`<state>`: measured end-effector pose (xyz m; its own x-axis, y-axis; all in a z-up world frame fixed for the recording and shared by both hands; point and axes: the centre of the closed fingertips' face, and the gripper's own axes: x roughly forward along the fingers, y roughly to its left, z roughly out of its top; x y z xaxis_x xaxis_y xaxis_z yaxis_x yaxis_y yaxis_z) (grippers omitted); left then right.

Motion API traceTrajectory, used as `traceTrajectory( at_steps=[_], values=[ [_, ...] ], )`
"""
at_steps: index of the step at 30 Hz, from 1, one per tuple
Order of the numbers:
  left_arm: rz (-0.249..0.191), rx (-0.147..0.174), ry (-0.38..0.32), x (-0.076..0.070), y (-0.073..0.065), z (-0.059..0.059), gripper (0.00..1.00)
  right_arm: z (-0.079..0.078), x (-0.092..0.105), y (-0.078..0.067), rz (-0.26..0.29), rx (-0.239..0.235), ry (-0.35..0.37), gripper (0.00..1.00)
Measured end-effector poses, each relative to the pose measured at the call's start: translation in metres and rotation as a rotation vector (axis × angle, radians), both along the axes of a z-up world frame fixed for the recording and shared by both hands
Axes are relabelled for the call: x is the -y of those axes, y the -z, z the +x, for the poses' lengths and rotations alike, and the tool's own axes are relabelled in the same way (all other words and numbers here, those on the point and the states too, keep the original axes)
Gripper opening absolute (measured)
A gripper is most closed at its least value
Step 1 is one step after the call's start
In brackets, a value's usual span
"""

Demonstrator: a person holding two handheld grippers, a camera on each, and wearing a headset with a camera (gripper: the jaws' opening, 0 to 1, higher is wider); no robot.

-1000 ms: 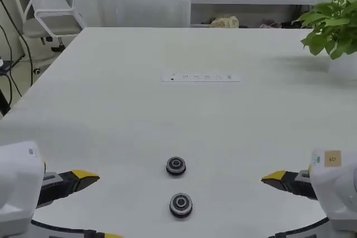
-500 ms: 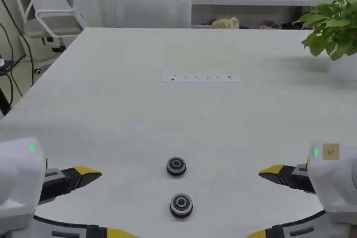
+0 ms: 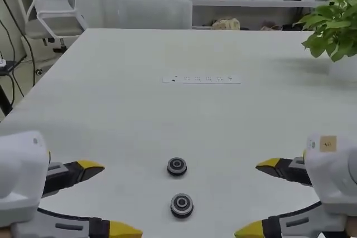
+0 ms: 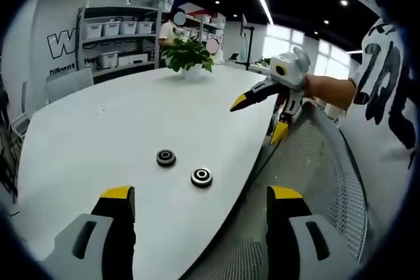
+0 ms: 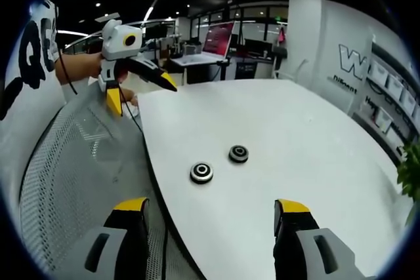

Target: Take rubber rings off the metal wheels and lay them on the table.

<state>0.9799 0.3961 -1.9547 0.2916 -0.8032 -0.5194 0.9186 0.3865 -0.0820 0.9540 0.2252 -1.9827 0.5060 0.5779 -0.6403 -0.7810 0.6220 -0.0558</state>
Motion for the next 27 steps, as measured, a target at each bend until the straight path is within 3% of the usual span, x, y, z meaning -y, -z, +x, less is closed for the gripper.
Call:
traceTrajectory(
  at_steps=[11,27],
  values=[
    [-0.005,0.023,0.009,0.005,-0.006,0.006,0.81,0.007,-0.003,-0.004,-0.003,0.016,-0.013,0.77],
    [0.011,0.034,0.023,0.008,-0.004,0.014,0.81,0.018,-0.006,-0.009,0.001,0.034,-0.022,0.75]
  ],
)
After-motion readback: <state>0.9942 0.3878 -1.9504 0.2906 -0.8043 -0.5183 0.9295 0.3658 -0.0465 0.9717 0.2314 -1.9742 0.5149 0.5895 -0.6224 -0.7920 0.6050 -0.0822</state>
